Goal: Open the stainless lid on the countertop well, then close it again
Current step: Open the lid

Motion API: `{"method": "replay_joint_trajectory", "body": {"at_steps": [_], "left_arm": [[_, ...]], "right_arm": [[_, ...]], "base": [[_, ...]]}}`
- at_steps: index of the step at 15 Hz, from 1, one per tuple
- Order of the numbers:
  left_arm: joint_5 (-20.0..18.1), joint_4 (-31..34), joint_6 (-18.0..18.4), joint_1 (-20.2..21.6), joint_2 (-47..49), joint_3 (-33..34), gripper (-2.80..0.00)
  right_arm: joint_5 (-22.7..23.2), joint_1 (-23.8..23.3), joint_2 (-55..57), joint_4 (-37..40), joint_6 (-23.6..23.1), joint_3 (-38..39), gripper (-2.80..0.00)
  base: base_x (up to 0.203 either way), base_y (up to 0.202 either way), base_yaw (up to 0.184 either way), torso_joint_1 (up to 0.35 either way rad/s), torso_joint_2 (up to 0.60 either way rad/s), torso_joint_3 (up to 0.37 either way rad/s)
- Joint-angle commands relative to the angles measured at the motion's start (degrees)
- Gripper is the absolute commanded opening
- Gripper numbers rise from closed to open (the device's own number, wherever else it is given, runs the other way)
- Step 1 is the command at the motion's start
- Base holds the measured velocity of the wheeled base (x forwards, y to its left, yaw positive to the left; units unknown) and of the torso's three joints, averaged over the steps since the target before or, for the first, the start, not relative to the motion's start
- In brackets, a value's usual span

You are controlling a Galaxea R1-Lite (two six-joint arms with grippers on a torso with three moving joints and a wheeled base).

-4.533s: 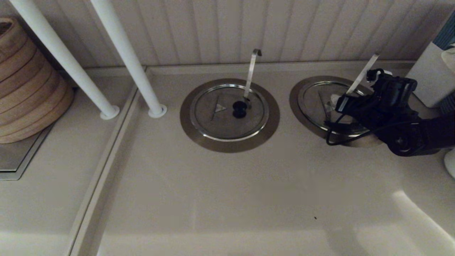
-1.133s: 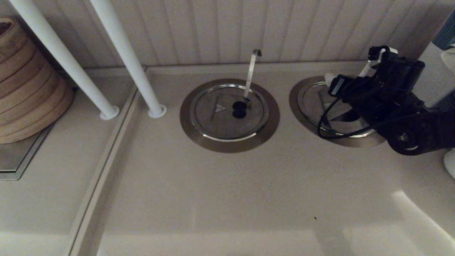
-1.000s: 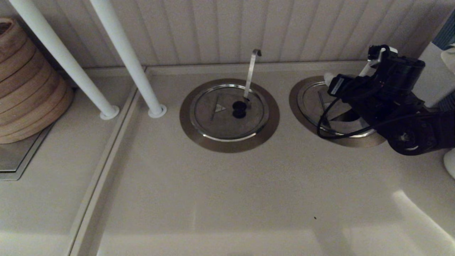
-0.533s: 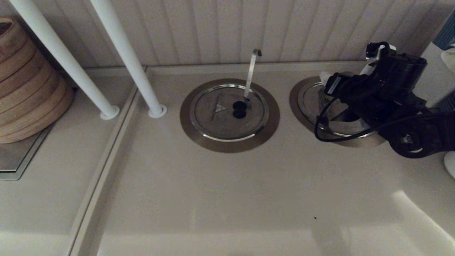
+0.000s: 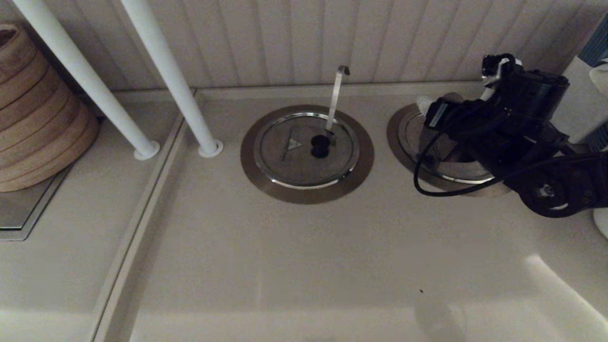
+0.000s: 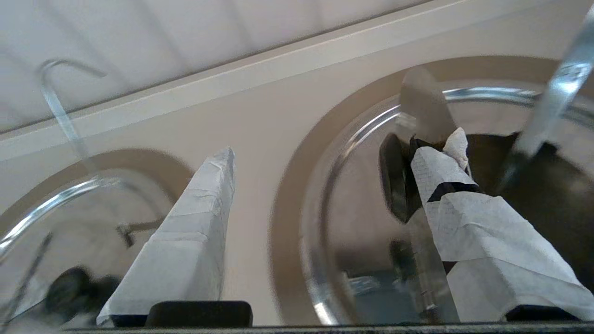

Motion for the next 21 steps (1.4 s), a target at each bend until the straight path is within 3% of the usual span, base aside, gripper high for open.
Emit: {"method": "replay_joint_trajectory", "body": {"at_steps": [1,16,19,21], "left_arm": [[0.08,-0.02,-0.02,-0.01,0.06,0.00,-2.80],[0.01,-0.02,-0.02,-0.01,0.06,0.00,-2.80],[0.06,-0.02,-0.02,-0.01,0.06,0.00,-2.80],[0.07,-0.02,-0.02,-0.01,0.06,0.00,-2.80]], "right_arm": [[-0.11,1.46,-0.41,-0.35,0.13,0.62,0.00],[-0.11,7.41,-8.66,1.39,0.09,3.46,0.00],[-0.22,5.74,-9.61,2.17,-0.32,3.29,0.00],[-0.18,1.82,-9.52,2.56,-2.92,2.94,0.00]], "base": [[0.000,0.000,0.000,0.000,0.00,0.000],[0.000,0.000,0.000,0.000,0.00,0.000],[0.000,0.000,0.000,0.000,0.00,0.000],[0.000,0.000,0.000,0.000,0.00,0.000]]}}
